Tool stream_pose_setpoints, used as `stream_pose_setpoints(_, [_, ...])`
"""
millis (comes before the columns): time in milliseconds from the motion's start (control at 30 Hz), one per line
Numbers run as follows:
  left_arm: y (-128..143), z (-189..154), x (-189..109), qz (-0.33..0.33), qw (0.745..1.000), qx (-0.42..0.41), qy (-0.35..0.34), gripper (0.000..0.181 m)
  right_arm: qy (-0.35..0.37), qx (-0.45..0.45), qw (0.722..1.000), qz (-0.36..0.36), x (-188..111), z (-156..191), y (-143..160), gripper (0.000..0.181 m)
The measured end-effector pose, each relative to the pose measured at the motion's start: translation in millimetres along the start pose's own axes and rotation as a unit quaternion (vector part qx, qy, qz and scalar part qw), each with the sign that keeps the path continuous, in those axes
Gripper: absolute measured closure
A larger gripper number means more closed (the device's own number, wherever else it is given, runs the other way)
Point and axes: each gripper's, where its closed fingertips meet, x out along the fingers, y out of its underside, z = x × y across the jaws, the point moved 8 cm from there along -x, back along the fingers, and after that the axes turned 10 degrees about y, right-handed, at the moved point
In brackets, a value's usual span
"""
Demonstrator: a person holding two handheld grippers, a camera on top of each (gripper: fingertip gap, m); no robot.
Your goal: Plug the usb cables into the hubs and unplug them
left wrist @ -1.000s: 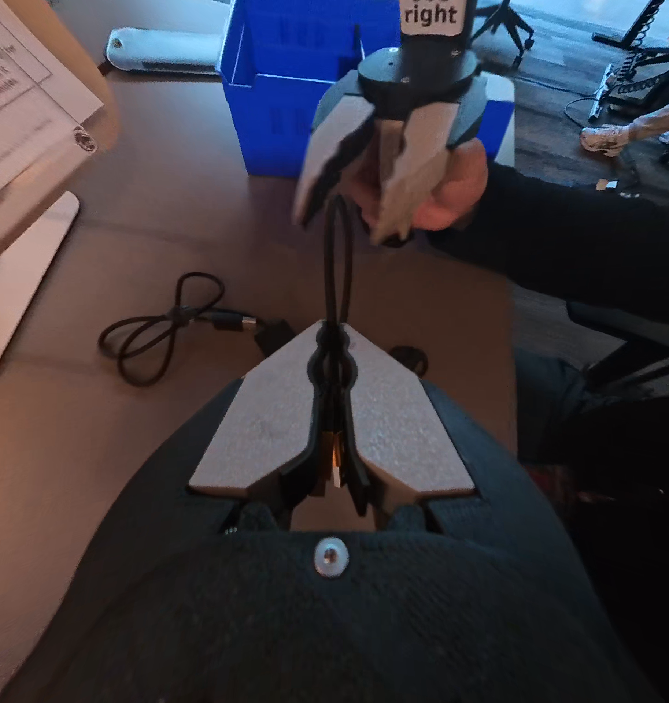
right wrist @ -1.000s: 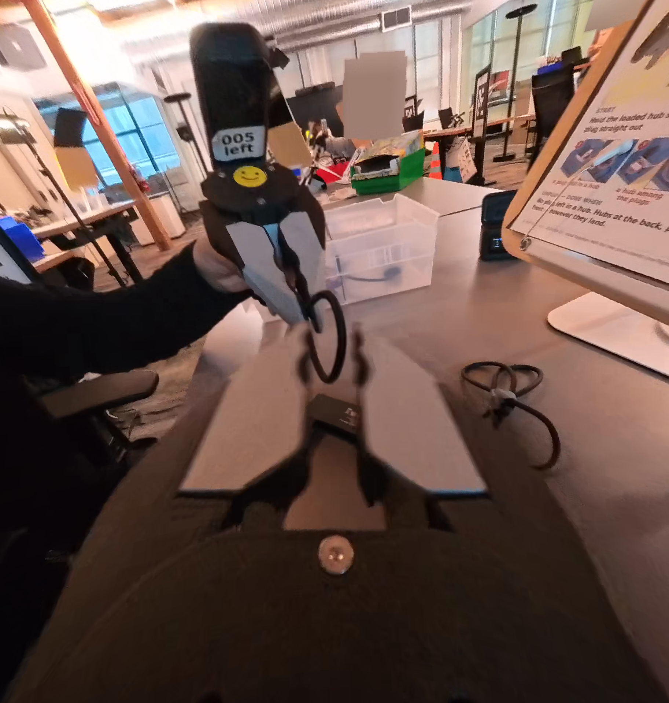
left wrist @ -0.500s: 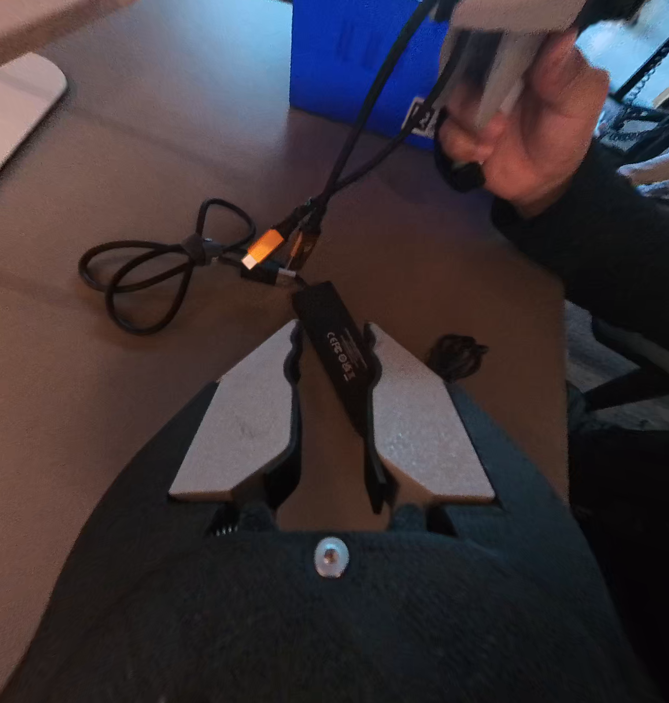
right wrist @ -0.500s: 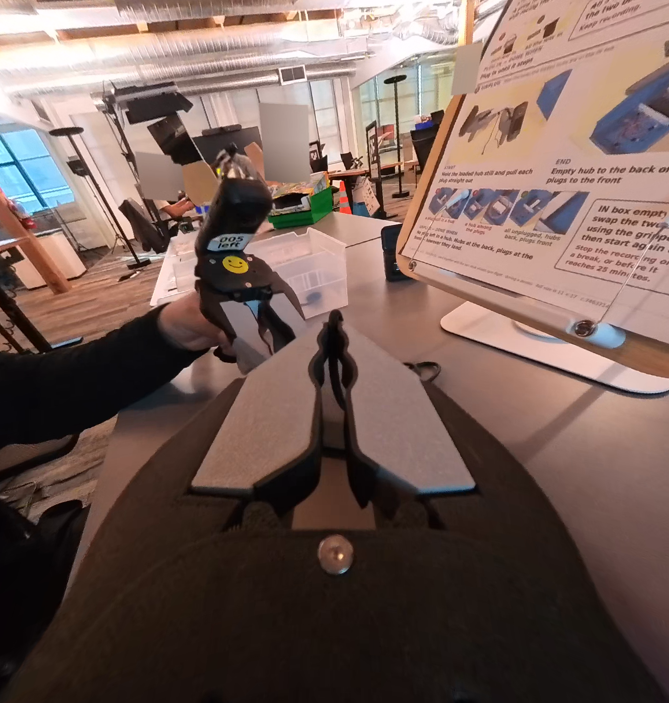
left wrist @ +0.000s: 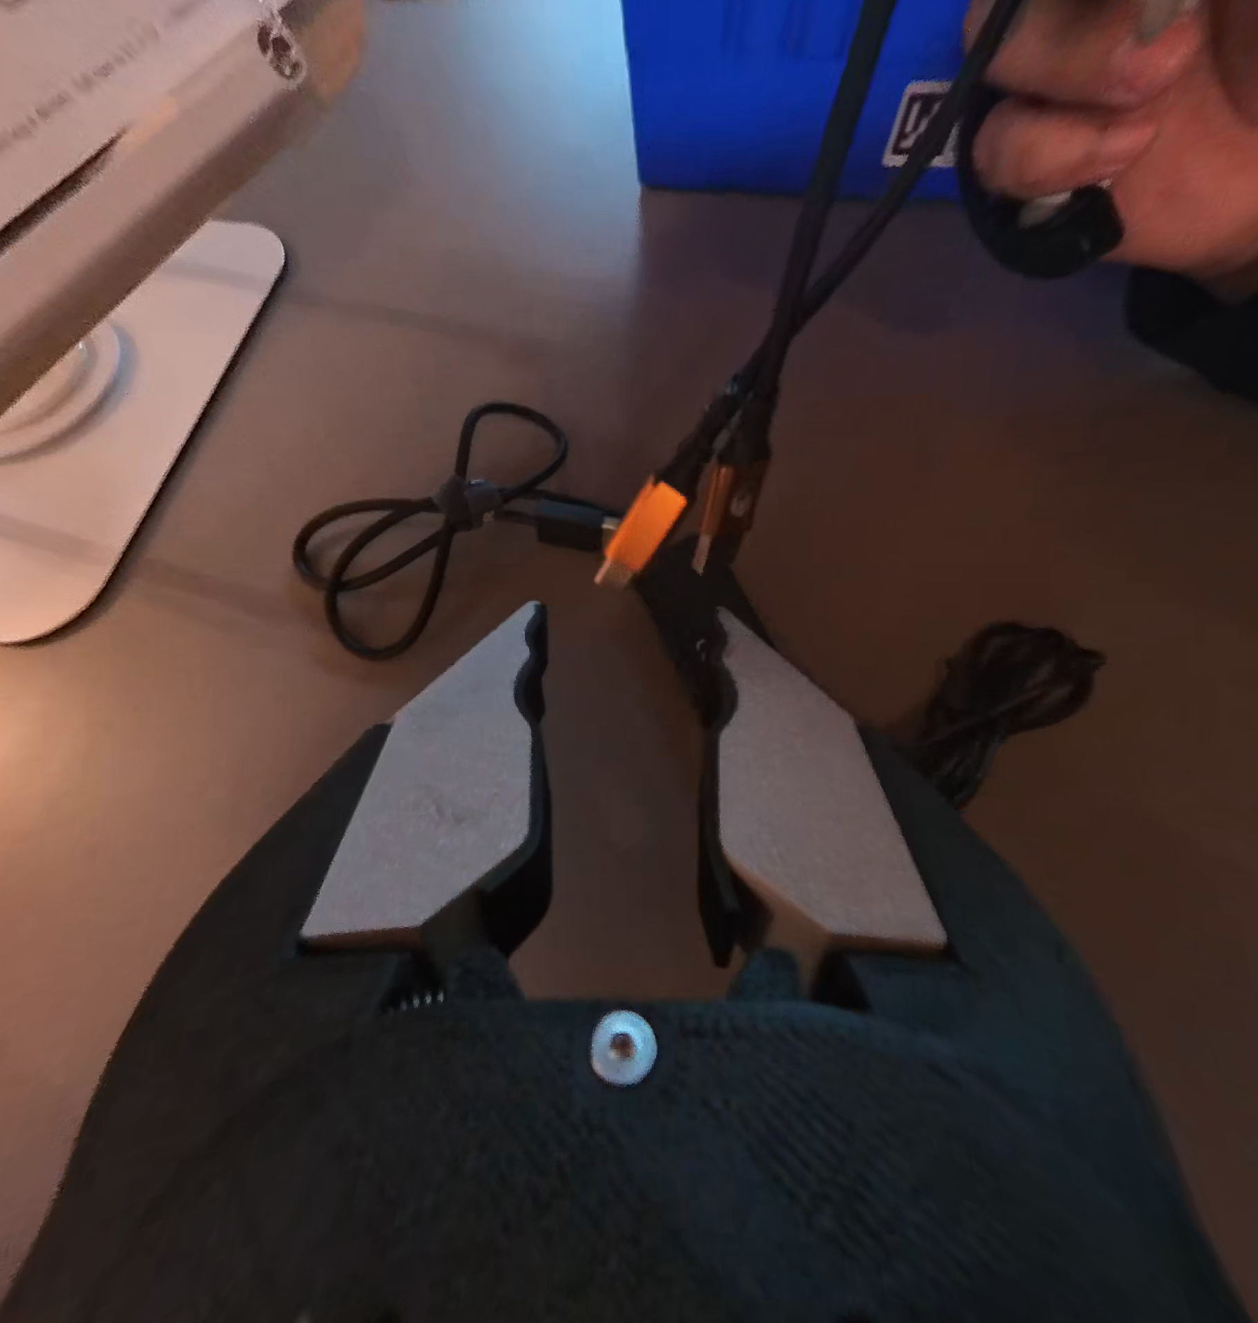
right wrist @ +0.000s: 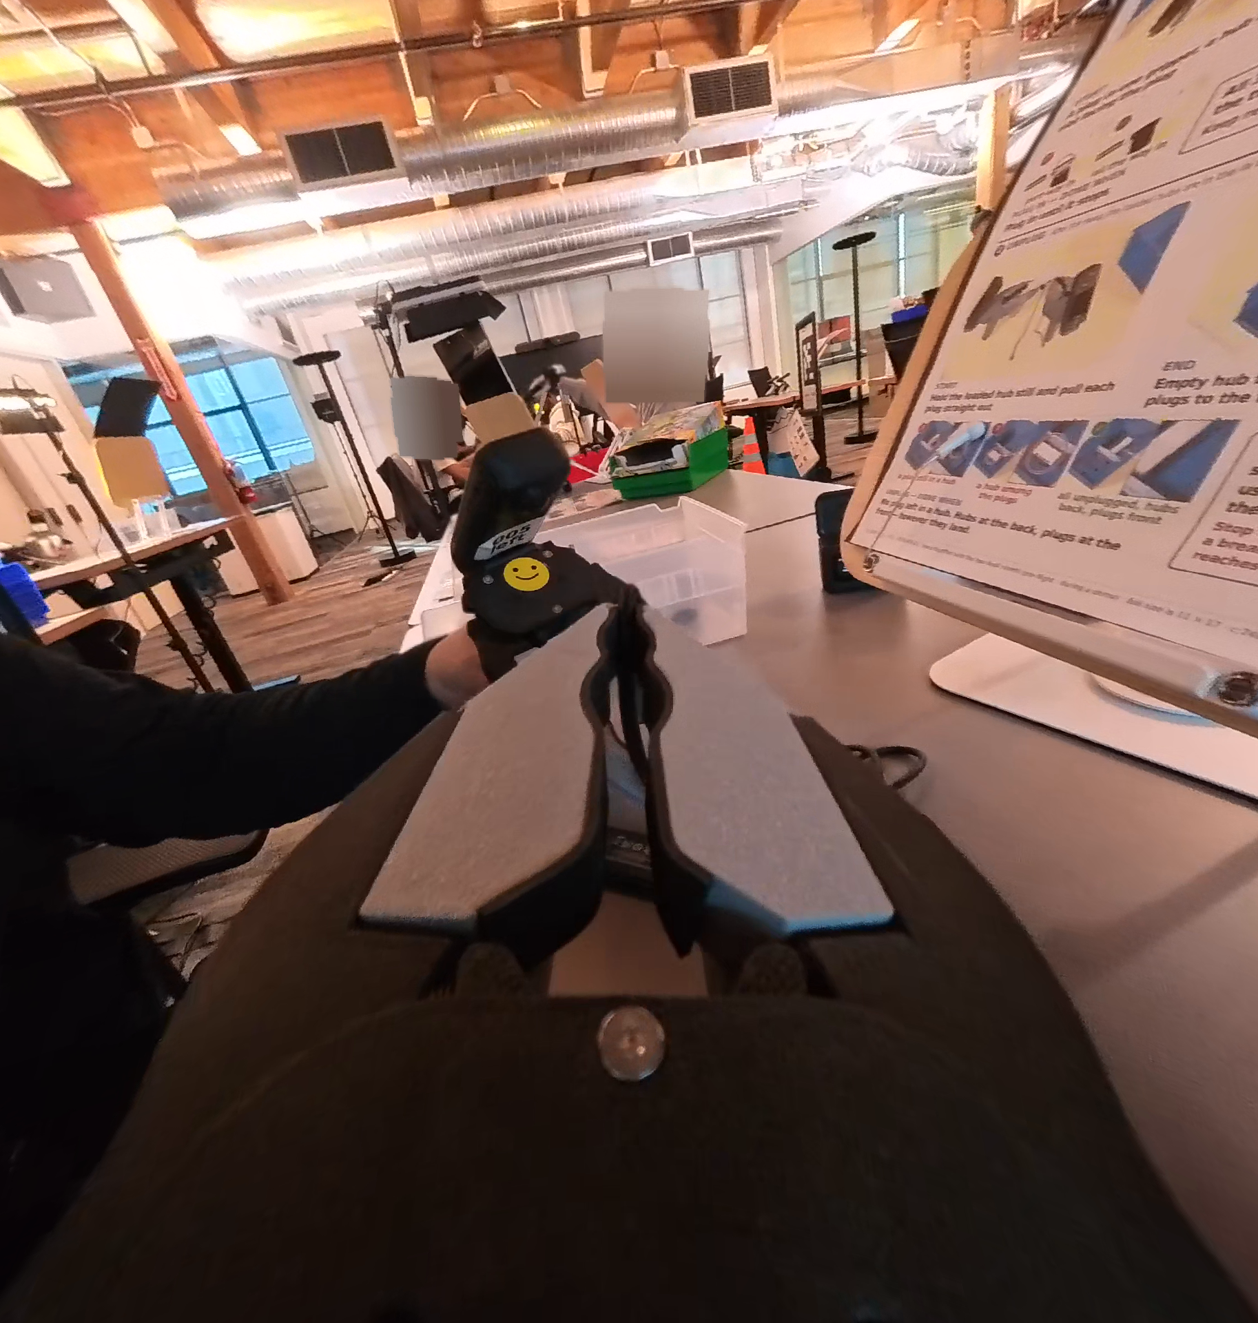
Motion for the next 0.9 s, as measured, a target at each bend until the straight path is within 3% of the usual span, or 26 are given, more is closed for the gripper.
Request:
stream_pose_setpoints(133, [-3,-4,3,-0.005,1.0,0.026,-0.007,0.133,-0.02,-0.007,1.0,0.006,2,6,1,0.181])
stream_pose_setpoints(167, [-3,-7,4,-0.004,0.999,0.035,0.0,0.14,-0.024,-0.008,1.0,0.007,2,7,0,0.181])
stream_pose_setpoints(200, [-3,-10,4,-0.001,0.999,0.049,0.005,0.161,-0.023,-0.011,1.0,0.008,2,7,0,0.181])
stream_pose_setpoints(233, [-3,-12,3,0.002,0.998,0.067,-0.002,0.17,-0.016,-0.016,1.0,0.01,2,6,0,0.181])
stream_pose_setpoints(367, [-8,-17,-4,-0.009,0.994,0.105,-0.02,0.171,0.015,-0.04,0.999,0.01,-2,4,-2,0.181])
stream_pose_setpoints(633, [-18,-18,-17,-0.082,0.992,0.099,-0.009,0.172,0.087,-0.032,0.995,0.023,-7,-12,-1,0.181])
stream_pose_setpoints(900, [-20,-13,-22,-0.112,0.991,0.071,0.001,0.173,0.076,-0.031,0.993,0.082,6,-10,14,0.181])
